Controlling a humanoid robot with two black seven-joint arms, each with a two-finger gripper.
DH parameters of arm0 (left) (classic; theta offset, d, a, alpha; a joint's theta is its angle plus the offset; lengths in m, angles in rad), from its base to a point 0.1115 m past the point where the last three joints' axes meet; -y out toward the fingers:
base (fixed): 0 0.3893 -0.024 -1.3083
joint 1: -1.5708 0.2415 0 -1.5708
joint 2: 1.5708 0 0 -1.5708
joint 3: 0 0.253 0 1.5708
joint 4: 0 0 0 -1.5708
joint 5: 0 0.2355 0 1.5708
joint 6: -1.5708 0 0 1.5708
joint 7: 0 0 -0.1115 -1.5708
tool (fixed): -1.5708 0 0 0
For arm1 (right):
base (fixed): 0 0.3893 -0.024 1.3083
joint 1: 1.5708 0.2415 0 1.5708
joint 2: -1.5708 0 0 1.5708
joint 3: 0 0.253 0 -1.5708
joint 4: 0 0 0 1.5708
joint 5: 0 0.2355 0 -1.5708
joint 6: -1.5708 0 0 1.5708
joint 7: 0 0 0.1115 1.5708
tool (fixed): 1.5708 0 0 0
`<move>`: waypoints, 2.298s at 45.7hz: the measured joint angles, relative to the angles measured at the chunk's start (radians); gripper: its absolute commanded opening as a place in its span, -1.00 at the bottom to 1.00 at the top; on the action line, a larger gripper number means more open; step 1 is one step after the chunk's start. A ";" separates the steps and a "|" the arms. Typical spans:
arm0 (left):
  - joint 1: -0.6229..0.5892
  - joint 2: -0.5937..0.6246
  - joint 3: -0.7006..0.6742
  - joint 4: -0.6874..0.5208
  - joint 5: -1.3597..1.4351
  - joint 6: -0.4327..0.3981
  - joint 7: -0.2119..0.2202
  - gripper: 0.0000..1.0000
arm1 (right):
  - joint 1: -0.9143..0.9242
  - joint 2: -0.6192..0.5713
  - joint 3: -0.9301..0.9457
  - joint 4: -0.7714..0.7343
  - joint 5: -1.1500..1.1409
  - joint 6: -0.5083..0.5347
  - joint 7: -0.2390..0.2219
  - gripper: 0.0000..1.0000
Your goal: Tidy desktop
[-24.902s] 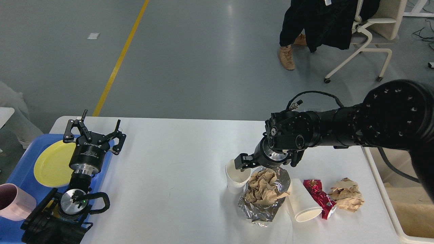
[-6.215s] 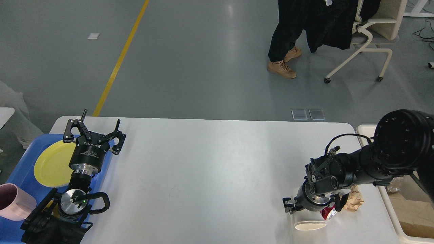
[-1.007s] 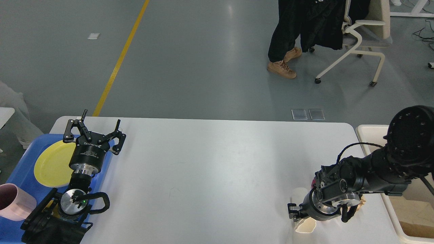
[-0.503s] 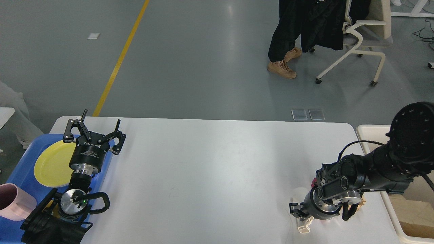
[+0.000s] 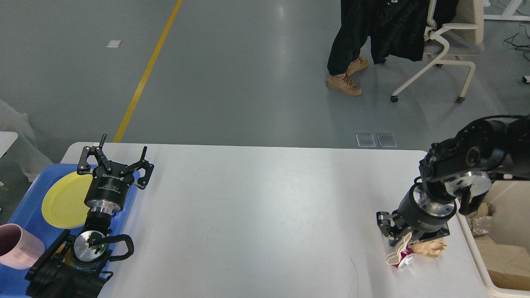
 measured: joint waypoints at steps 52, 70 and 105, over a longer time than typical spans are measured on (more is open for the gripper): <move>0.000 0.000 -0.001 0.000 0.000 0.000 0.000 0.93 | -0.018 -0.348 -0.347 -0.301 0.030 -0.117 -0.002 -1.00; 0.001 0.000 0.001 0.000 0.000 0.000 -0.002 0.93 | -0.903 -0.381 0.114 -1.039 0.024 -0.140 -0.002 -1.00; 0.000 0.000 -0.001 0.000 0.000 0.000 -0.002 0.93 | -1.430 -0.067 0.251 -1.579 0.023 -0.308 -0.026 0.15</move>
